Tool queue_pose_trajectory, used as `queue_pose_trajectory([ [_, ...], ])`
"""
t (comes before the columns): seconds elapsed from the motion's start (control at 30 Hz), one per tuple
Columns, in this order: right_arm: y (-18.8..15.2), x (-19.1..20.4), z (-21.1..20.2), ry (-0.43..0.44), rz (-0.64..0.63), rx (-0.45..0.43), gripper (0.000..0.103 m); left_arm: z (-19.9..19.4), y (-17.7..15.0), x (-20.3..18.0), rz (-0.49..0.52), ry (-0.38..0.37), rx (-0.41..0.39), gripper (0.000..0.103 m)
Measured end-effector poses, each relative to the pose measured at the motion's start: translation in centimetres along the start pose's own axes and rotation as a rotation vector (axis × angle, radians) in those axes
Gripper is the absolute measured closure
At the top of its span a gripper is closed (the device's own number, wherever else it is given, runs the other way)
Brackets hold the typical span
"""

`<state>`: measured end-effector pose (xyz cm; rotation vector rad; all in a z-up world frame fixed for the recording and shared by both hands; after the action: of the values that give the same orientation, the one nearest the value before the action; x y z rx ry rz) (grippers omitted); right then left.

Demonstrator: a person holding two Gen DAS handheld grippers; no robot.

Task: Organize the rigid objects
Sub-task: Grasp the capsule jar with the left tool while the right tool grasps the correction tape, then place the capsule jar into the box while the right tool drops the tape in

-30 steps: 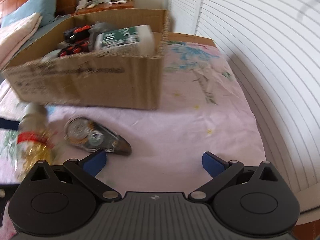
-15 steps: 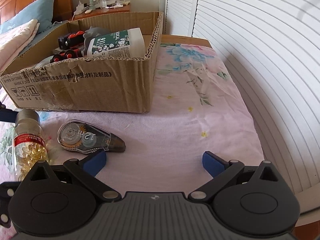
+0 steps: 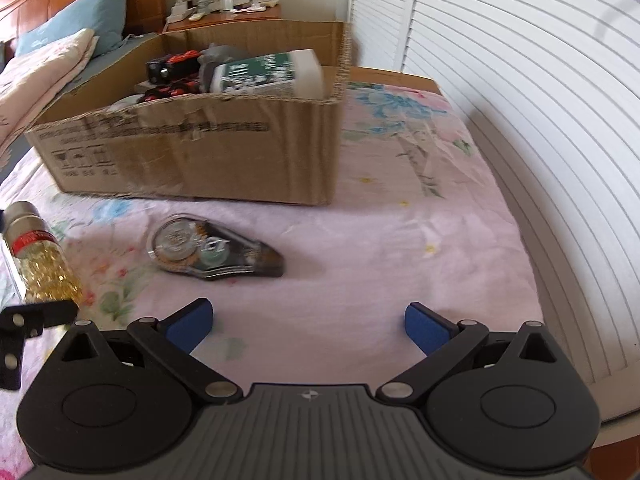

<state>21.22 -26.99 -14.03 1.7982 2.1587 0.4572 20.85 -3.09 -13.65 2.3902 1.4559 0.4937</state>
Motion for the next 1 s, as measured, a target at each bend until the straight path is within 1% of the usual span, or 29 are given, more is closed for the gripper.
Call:
queue_pose_trajectory([
  [0.1,0.1,1.1,0.0,0.012,-0.024,-0.003,0.000,-0.2,-0.7,1.7,-0.125,-0.008,0.010,0.010],
  [0.2,0.3,2.1,0.2,0.014,-0.026,-0.011,0.000,-0.1,-1.2,3.2,-0.216,0.007,0.011,0.010],
  [0.33,0.7,3.3,0.3,0.014,-0.025,-0.024,0.000,-0.3,-1.9,4.2,-0.273,0.016,0.006,0.010],
  [0.47,1.4,4.6,0.7,0.018,-0.030,-0.047,0.000,-0.3,-1.9,4.2,-0.277,0.013,-0.002,0.010],
  [0.73,2.8,6.2,1.4,0.018,0.003,-0.078,0.000,-0.2,-1.8,4.4,-0.284,-0.007,-0.012,0.010],
  [0.83,2.9,6.0,1.3,0.002,0.012,-0.095,0.006,-0.1,-1.6,4.4,-0.283,-0.010,-0.016,0.010],
  [0.87,2.9,5.9,1.2,-0.006,0.013,-0.101,0.011,-0.1,-1.6,4.4,-0.281,-0.009,-0.018,0.010],
  [1.0,2.9,5.6,1.0,0.002,0.002,-0.095,0.012,0.0,-1.4,4.5,-0.261,-0.013,-0.019,0.010],
])
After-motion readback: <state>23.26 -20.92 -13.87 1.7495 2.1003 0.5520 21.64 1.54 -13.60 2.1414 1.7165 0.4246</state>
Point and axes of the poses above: each gripper's, at about its wrist camera, not at the fingertips, and z roughly the way its jaws point, x to its left, y to its top, the point moved 8 cm from there along z, roughly the way its jaws point, and after that the axes turned 12 degrees about x, right-handed, at the moved point
